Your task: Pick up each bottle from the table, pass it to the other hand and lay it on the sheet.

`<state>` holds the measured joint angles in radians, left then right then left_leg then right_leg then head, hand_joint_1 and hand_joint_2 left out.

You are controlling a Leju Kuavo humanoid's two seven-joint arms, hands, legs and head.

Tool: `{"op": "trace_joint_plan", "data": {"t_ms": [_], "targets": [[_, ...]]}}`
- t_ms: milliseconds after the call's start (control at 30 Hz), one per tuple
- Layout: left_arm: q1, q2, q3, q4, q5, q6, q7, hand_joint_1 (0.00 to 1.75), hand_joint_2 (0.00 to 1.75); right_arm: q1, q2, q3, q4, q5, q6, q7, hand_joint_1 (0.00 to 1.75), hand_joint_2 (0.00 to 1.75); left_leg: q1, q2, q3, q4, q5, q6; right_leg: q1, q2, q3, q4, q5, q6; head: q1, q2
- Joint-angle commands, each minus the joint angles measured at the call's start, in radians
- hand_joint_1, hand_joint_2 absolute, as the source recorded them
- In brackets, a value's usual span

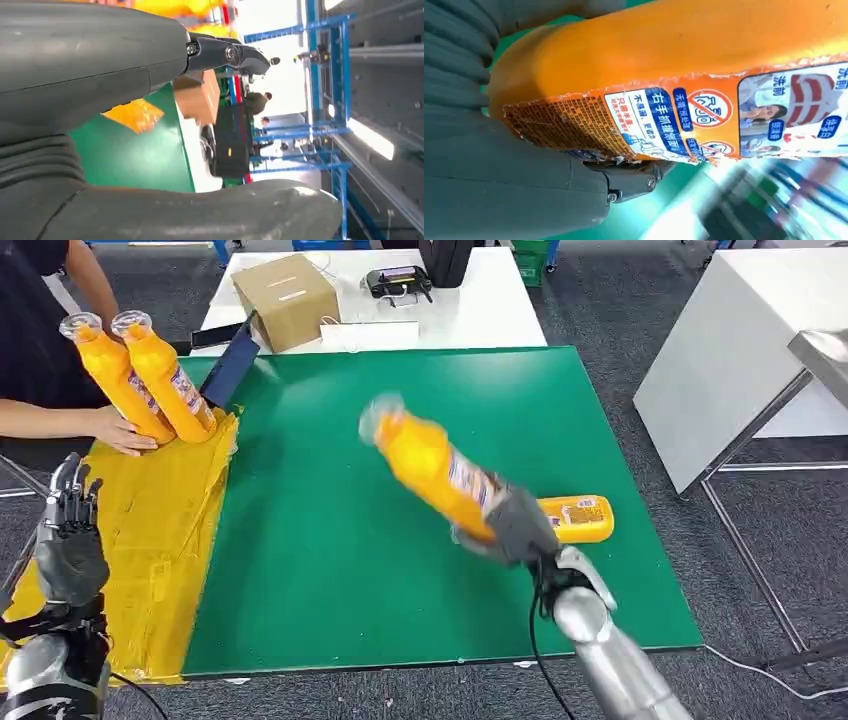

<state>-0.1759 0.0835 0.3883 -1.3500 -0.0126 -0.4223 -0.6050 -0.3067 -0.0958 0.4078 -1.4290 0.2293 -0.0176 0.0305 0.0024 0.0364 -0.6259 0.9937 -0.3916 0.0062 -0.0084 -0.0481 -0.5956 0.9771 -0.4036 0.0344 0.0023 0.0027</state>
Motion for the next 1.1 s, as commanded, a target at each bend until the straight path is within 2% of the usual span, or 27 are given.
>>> {"op": "trace_joint_plan", "data": {"t_ms": [33,467,500,600,633,767,833,900,933,1033,1100], "targets": [[-0.033,-0.015,0.074,0.043,-0.008,-0.005,0.008,0.0,0.0,-0.069,0.08,-0.029,-0.015,-0.02,-0.005,-0.002,1.75,1.75,0.0,-0.002,0.003,0.0,-0.002,0.0,0.0,0.003,0.004,-0.001,-0.002,0.0,0.0,0.0],[-0.031,-0.015,0.075,0.043,-0.008,-0.005,0.008,0.0,0.0,-0.066,0.079,-0.028,-0.014,-0.02,-0.006,-0.006,1.75,1.75,0.0,-0.002,0.0,0.0,-0.001,0.0,-0.001,0.003,0.002,0.0,-0.001,0.0,0.0,0.0],[-0.097,-0.048,0.037,0.044,0.031,-0.045,0.032,0.0,0.0,-0.262,0.158,0.01,0.012,-0.078,-0.033,-0.009,1.75,1.75,-0.001,-0.004,0.0,0.001,-0.002,0.0,-0.002,0.003,0.002,0.0,-0.002,0.0,0.0,0.0],[-0.108,-0.06,0.016,0.035,0.039,-0.054,0.045,0.0,0.0,-0.274,0.16,0.038,0.028,-0.077,-0.034,-0.002,1.75,1.75,-0.002,-0.007,-0.003,0.001,-0.002,0.0,-0.003,0.002,0.0,0.0,-0.002,-0.001,0.0,0.0],[-0.11,-0.06,0.014,0.034,0.05,-0.063,0.055,0.0,1.75,-0.278,0.159,0.042,0.035,-0.077,-0.035,-0.001,1.75,1.75,-0.003,-0.005,-0.007,0.002,-0.001,0.0,-0.003,0.002,-0.005,0.002,0.0,0.0,0.0,0.0],[-0.104,-0.086,-0.015,0.015,0.138,-0.128,0.128,0.0,1.75,-0.25,0.15,0.042,0.032,-0.077,-0.043,-0.01,1.75,1.75,-0.002,-0.009,-0.003,0.0,-0.001,0.001,-0.002,-0.001,0.0,-0.001,-0.001,0.0,0.0,0.0],[-0.05,-0.145,-0.083,-0.083,0.169,-0.144,0.189,0.0,1.75,-0.14,0.084,0.017,-0.09,-0.076,-0.054,-0.013,1.75,1.75,-0.001,-0.011,-0.002,0.0,-0.001,0.001,-0.002,-0.002,0.002,-0.002,-0.002,0.0,0.0,0.0],[0.037,-0.214,-0.21,-0.234,0.173,-0.077,0.232,0.0,1.75,0.013,-0.01,-0.028,-0.24,-0.08,-0.039,-0.038,1.75,1.75,-0.001,-0.015,-0.003,0.0,-0.001,0.001,-0.002,-0.007,0.002,-0.004,-0.002,0.001,0.0,0.0],[0.062,-0.212,-0.273,-0.273,0.178,-0.015,0.238,0.0,1.75,0.057,-0.019,-0.061,-0.27,-0.08,-0.013,-0.057,1.75,1.75,-0.001,-0.018,-0.001,0.0,-0.002,0.002,-0.002,-0.009,0.005,-0.005,-0.003,0.001,0.0,0.0],[0.063,-0.192,-0.293,-0.275,0.195,0.008,0.237,0.0,1.75,0.057,-0.008,-0.07,-0.268,-0.075,-0.001,-0.06,1.75,1.75,-0.002,-0.022,-0.003,0.001,-0.002,0.002,-0.002,-0.014,0.005,-0.007,-0.004,0.002,0.0,0.0],[0.059,-0.181,-0.304,-0.267,0.214,0.004,0.234,0.0,1.75,0.057,-0.004,-0.073,-0.264,-0.066,0.004,-0.056,1.75,1.75,-0.003,-0.016,-0.007,0.002,-0.003,0.004,-0.003,-0.01,0.001,-0.005,-0.003,0.004,0.001,0.0]]}}
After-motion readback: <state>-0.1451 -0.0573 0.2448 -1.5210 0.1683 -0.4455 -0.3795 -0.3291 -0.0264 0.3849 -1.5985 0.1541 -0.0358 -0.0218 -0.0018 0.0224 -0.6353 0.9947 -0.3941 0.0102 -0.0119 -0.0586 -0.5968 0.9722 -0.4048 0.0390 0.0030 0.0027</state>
